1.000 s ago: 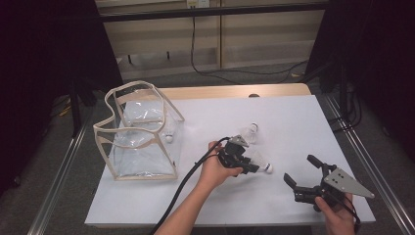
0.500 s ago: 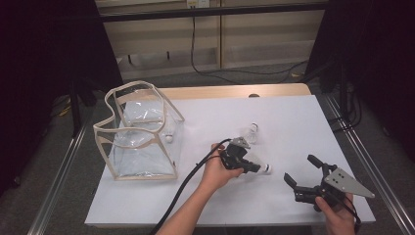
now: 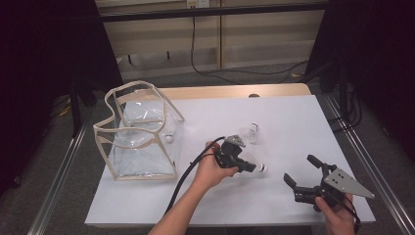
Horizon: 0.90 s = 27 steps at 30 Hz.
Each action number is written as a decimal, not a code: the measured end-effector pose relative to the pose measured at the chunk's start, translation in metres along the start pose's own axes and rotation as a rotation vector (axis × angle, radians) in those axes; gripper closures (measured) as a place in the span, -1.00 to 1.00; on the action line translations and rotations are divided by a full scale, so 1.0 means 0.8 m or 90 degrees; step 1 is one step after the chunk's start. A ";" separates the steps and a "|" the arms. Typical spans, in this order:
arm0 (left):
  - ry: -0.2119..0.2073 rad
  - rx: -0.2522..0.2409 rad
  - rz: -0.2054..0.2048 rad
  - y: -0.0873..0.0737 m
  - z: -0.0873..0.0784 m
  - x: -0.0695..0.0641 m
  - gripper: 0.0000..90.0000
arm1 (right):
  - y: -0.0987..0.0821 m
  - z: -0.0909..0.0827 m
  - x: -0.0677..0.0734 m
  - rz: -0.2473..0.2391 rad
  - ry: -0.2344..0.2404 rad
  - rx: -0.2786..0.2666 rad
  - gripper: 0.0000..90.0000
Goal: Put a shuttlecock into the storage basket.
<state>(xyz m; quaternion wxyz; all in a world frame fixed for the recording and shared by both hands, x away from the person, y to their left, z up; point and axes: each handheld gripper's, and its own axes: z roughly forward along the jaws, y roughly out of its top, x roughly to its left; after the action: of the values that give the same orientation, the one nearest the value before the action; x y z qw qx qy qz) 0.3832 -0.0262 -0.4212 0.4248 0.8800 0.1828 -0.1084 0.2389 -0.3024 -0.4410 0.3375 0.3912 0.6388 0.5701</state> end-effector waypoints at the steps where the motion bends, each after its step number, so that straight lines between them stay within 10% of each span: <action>1: 0.002 0.001 -0.002 0.000 -0.002 0.000 1.00 | 0.000 0.000 0.000 0.001 0.000 -0.001 -0.99; 27: 0.032 0.016 -0.019 0.000 -0.051 0.000 1.00 | 0.000 0.000 0.001 0.001 0.001 -0.001 -0.99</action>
<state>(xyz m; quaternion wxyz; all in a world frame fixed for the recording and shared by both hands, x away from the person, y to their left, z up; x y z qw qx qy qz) 0.3845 0.0060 -0.3965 0.4071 0.8849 0.2052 -0.0951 0.2386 -0.3020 -0.4407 0.3366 0.3907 0.6387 0.5711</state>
